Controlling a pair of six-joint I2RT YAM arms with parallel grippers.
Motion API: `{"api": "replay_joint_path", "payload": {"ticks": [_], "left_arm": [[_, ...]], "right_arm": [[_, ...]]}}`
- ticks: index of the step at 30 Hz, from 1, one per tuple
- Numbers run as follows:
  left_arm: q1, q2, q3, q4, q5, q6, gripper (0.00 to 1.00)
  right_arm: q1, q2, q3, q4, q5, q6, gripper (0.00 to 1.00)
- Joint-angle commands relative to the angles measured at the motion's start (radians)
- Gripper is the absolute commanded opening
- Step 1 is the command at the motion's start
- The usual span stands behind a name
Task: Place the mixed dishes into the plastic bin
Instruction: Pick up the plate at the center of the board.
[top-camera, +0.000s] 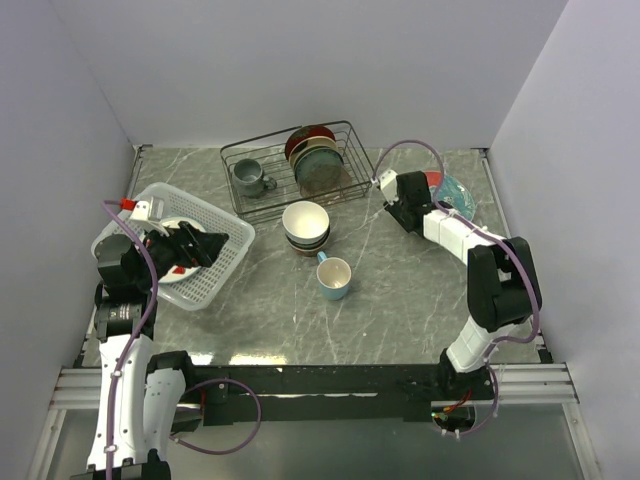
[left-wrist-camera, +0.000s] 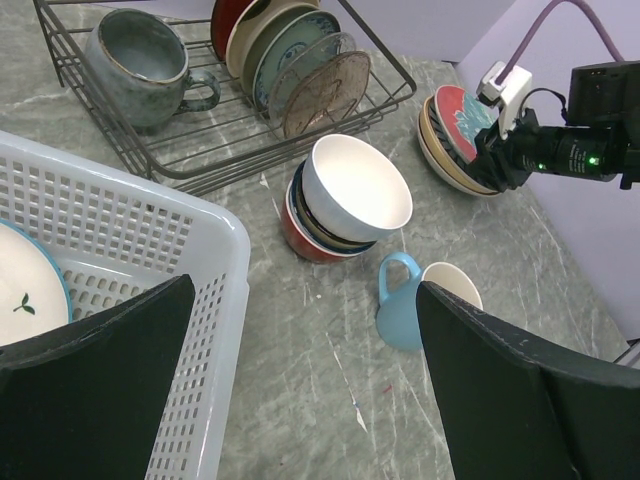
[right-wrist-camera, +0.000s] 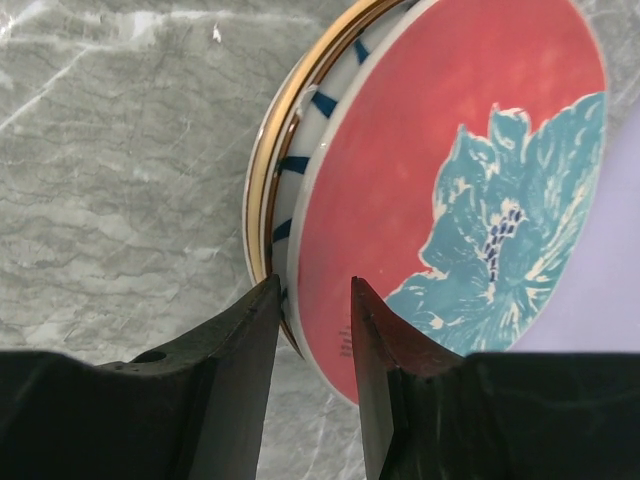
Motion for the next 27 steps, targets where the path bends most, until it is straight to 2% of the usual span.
{"api": "replay_joint_path", "payload": {"ticks": [1, 8, 9, 12, 19, 27], "left_arm": [[-0.002, 0.002, 0.005, 0.026, 0.009, 0.022, 0.99], [-0.002, 0.004, 0.005, 0.026, 0.009, 0.022, 0.99], [-0.002, 0.002, 0.005, 0.026, 0.009, 0.022, 0.99], [-0.004, 0.002, 0.003, 0.026, 0.009, 0.024, 0.99], [-0.002, 0.002, 0.005, 0.026, 0.011, 0.024, 0.99], [-0.002, 0.004, 0.003, 0.025, 0.011, 0.022, 0.99]], "right_arm": [[0.003, 0.003, 0.046, 0.027, 0.007, 0.008, 0.42], [0.004, 0.029, 0.049, 0.052, 0.052, -0.014, 0.41], [0.004, 0.032, 0.048, 0.055, 0.058, -0.018, 0.38], [0.004, 0.035, 0.043, 0.067, 0.075, -0.032, 0.35], [0.004, 0.052, 0.006, 0.102, 0.102, -0.058, 0.36], [0.021, 0.090, -0.101, 0.216, 0.173, -0.113, 0.38]]}}
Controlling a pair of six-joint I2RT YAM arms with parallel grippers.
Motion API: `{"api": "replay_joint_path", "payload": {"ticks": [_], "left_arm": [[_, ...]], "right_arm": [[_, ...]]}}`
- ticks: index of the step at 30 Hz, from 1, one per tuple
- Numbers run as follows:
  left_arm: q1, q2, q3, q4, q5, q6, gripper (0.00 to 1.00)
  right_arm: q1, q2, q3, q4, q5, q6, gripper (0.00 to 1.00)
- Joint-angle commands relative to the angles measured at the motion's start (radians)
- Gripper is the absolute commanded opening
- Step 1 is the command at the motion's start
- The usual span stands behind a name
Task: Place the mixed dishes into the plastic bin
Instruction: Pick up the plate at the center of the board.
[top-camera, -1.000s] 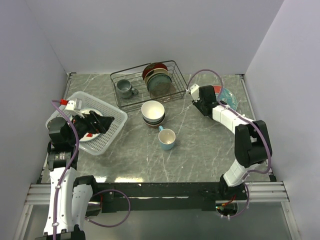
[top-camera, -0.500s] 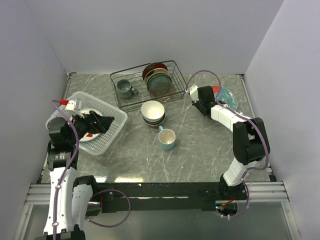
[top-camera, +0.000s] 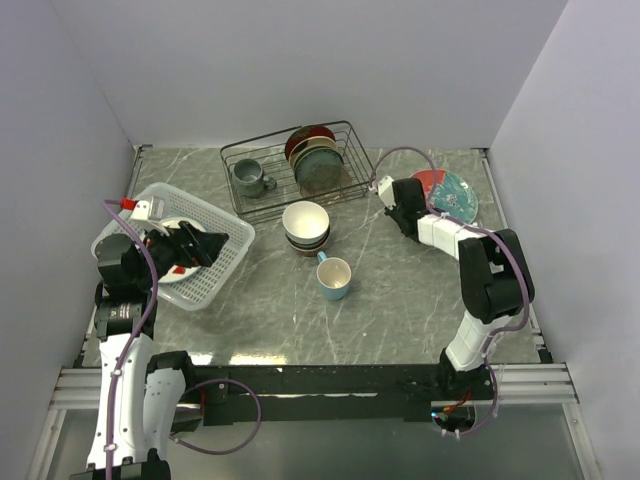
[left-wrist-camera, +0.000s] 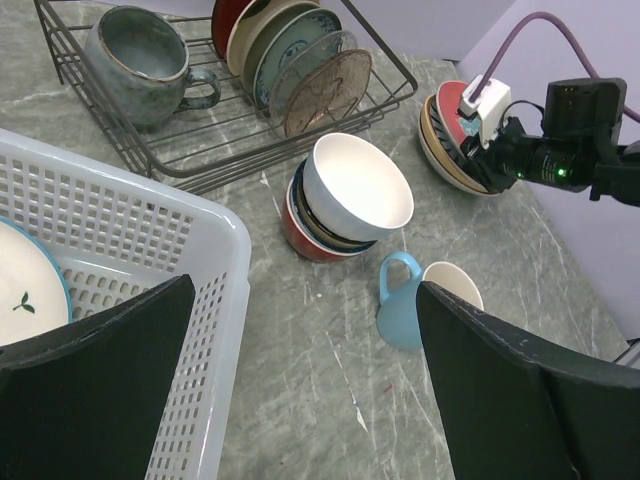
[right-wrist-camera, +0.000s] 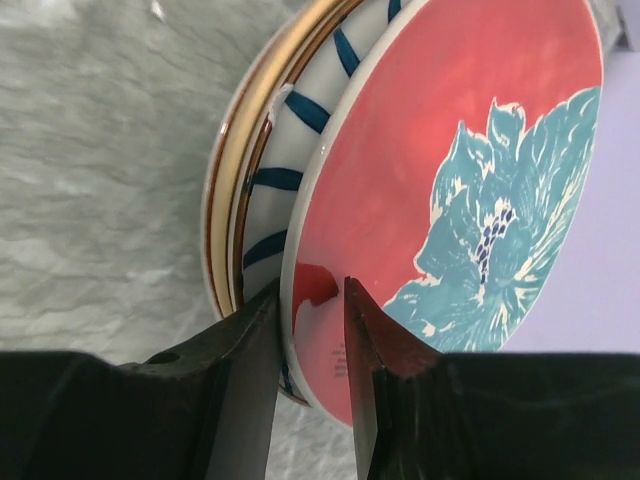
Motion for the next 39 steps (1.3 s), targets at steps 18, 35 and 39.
{"api": "replay_joint_path", "payload": {"ticks": [18, 35, 39], "left_arm": [[-0.002, 0.001, 0.000, 0.031, 0.049, 0.008, 0.99], [-0.002, 0.136, -0.055, 0.254, 0.265, -0.349, 0.99], [-0.014, 0.162, -0.078, 0.368, 0.304, -0.492, 0.99]], "right_arm": [[0.036, -0.033, -0.184, 0.256, 0.110, -0.158, 0.00], [0.037, -0.487, -0.271, 0.168, 0.023, -0.519, 0.00], [0.039, -0.595, -0.290, 0.141, -0.011, -0.551, 0.00]]}}
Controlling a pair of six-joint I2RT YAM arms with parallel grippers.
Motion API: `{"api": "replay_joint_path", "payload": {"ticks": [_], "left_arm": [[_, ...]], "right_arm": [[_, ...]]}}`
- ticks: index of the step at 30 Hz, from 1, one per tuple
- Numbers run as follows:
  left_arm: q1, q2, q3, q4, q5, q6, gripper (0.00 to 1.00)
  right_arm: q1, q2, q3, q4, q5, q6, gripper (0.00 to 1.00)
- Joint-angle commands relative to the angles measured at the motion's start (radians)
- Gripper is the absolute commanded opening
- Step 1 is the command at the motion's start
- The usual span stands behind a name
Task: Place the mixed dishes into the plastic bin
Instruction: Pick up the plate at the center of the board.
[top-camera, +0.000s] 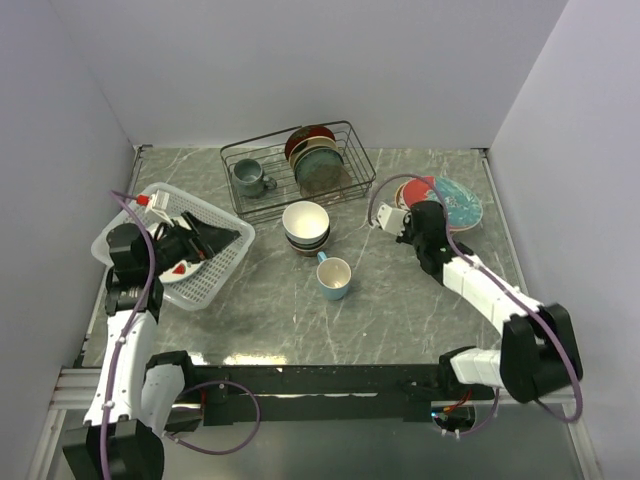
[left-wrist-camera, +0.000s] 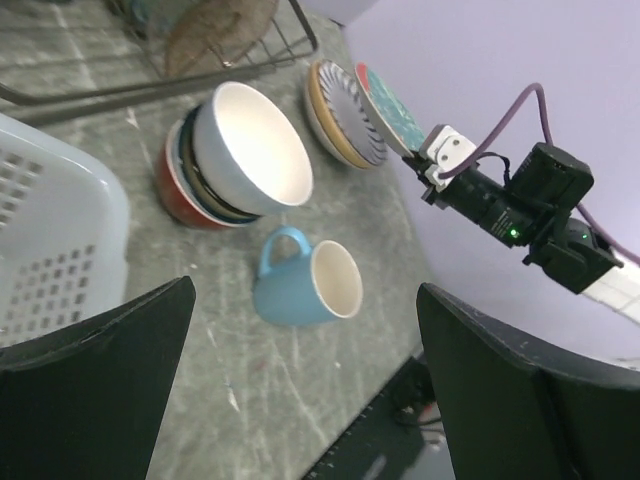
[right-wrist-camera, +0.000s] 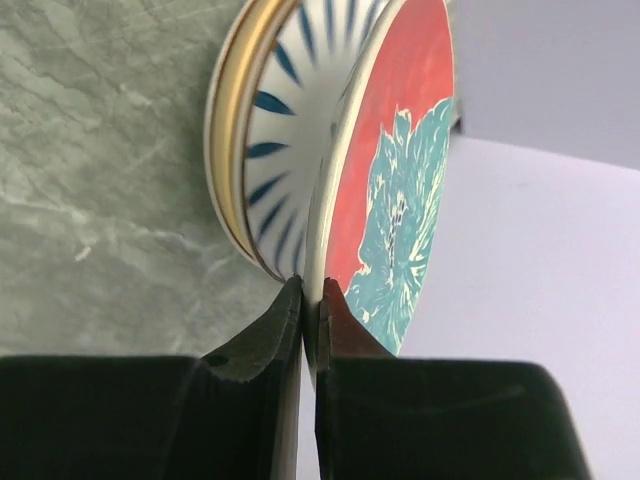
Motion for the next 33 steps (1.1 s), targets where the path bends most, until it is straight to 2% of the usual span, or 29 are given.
{"api": "replay_joint_path", "payload": {"ticks": [1, 5, 7, 9, 13, 18, 23, 29, 33], "left_arm": [[-0.022, 0.007, -0.011, 0.187, 0.096, -0.205, 0.99], [-0.113, -0.002, 0.000, 0.228, 0.031, -0.293, 0.99], [-0.149, -0.002, 0.006, 0.244, -0.032, -0.322, 0.99], [-0.250, 0.004, 0.019, 0.233, -0.119, -0.341, 0.99], [-0.400, 0.065, 0.078, 0.216, -0.264, -0.365, 0.99], [-0.621, 0.180, 0.136, 0.245, -0.434, -0.428, 0.99], [-0.813, 0.300, 0.245, 0.239, -0.569, -0.440, 0.99], [-0.962, 0.423, 0.331, 0.297, -0.644, -0.407, 0.99], [-1.020, 0.478, 0.374, 0.304, -0.703, -0.373, 0.99]], "right_arm": [[-0.004, -0.180, 0.016, 0.094, 0.014, -0.115, 0.00], [0.003, -0.283, 0.006, 0.062, -0.044, -0.160, 0.00], [0.011, -0.326, 0.022, -0.007, -0.061, -0.189, 0.00], [0.014, -0.355, 0.034, -0.058, -0.121, -0.213, 0.00], [0.025, -0.485, -0.007, -0.078, -0.205, -0.409, 0.00], [0.042, -0.574, 0.020, -0.170, -0.293, -0.442, 0.00], [0.055, -0.737, -0.073, -0.175, -0.417, -0.528, 0.00], [0.059, -0.870, -0.135, -0.208, -0.533, -0.574, 0.00], [0.059, -0.930, -0.156, -0.231, -0.573, -0.583, 0.00]]}}
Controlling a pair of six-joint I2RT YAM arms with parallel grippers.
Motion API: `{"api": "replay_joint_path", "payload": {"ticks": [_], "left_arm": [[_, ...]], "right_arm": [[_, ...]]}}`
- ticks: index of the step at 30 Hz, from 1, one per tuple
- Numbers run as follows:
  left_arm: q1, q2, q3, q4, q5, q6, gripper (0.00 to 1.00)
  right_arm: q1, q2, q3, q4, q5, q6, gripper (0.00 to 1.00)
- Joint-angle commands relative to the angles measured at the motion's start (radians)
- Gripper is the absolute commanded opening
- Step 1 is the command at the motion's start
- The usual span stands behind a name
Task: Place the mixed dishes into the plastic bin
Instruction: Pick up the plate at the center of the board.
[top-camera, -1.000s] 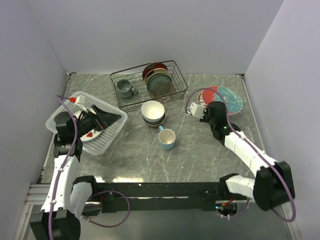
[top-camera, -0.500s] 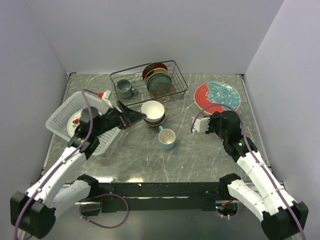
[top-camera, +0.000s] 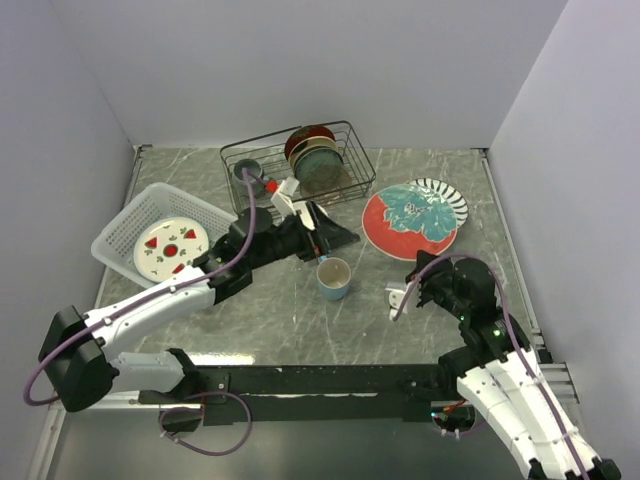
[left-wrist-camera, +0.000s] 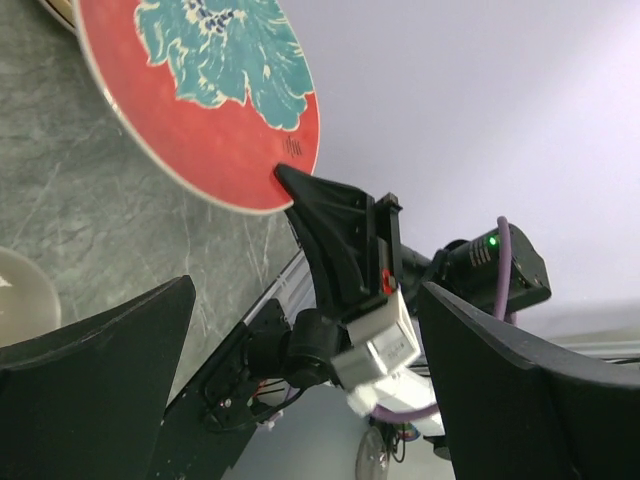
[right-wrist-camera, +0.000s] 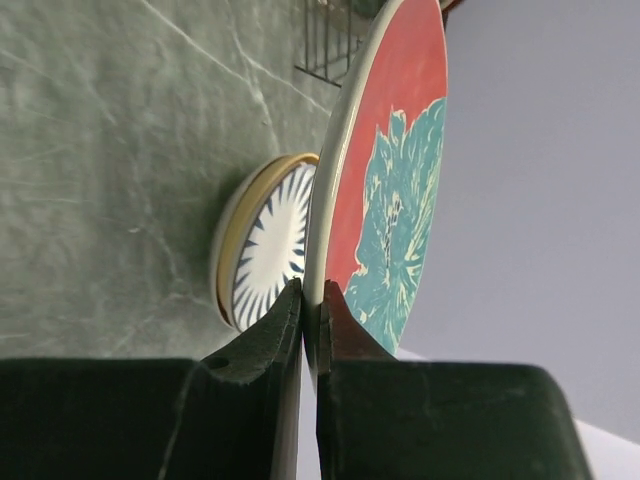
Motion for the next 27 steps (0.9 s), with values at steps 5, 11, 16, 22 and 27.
{"api": "replay_joint_path", "payload": {"ticks": [5, 11, 16, 22, 27], "left_arm": [[-0.099, 0.105, 0.126, 0.030, -0.115, 0.065, 0.99], [-0.136, 0.170, 0.151, 0.012, -0.153, 0.057, 0.99], [-0.165, 0.223, 0.209, -0.042, -0.193, 0.073, 0.99], [-0.179, 0.246, 0.234, -0.126, -0.289, 0.085, 0.99], [-0.182, 0.274, 0.241, -0.139, -0.323, 0.085, 0.99]], "right_arm": [[0.005, -0.153, 0.010, 0.174, -0.104, -0.114, 0.00], [0.007, -0.193, -0.005, 0.165, -0.118, -0.105, 0.00], [0.007, -0.222, -0.021, 0.164, -0.136, -0.107, 0.00], [0.007, -0.228, -0.018, 0.164, -0.127, -0.081, 0.00], [0.007, -0.242, -0.016, 0.158, -0.147, -0.065, 0.00]]}}
